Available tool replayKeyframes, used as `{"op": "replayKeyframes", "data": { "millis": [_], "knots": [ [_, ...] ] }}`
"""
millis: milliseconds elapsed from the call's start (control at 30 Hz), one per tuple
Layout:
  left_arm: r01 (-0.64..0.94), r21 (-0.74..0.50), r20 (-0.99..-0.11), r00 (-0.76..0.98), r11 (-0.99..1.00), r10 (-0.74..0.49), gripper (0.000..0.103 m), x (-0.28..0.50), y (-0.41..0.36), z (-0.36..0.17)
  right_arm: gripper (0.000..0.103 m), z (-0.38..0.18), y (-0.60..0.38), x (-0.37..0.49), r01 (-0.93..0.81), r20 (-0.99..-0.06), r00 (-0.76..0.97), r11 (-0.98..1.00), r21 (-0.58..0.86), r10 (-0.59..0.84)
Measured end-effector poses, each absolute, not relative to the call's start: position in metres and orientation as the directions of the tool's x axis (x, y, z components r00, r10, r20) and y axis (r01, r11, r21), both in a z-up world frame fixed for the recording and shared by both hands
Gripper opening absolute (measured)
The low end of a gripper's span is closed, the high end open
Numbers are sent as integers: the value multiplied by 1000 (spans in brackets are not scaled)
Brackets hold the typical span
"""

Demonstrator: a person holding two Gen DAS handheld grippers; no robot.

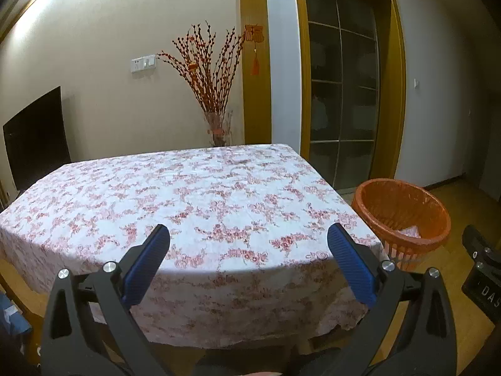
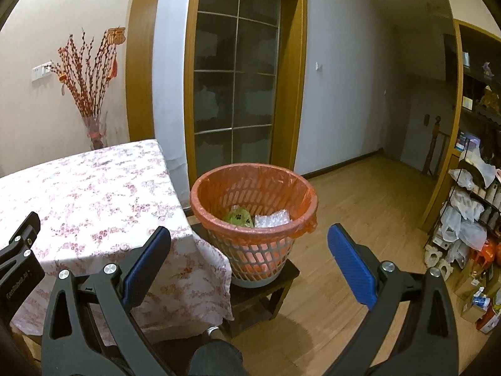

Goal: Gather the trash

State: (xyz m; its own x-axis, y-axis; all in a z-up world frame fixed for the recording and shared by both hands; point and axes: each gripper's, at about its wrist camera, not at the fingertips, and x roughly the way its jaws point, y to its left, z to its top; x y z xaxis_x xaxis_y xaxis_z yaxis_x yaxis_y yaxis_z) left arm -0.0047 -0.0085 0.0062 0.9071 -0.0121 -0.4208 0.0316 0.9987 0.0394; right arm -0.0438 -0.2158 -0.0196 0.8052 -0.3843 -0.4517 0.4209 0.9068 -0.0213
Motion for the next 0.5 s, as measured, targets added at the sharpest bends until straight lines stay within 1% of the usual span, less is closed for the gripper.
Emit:
{"op": "replayKeyframes", "data": {
  "millis": [200, 500],
  "knots": [
    [26, 28, -448, 894, 999, -11, 99, -3, -7, 2, 99, -22, -214, -45, 419, -465, 800, 908, -22, -381],
    [20, 19, -462, 887, 1000, -9, 99, -4, -6, 0, 99, -25, -214, -44, 419, -481, 792, 908, -21, -376]
  ]
}}
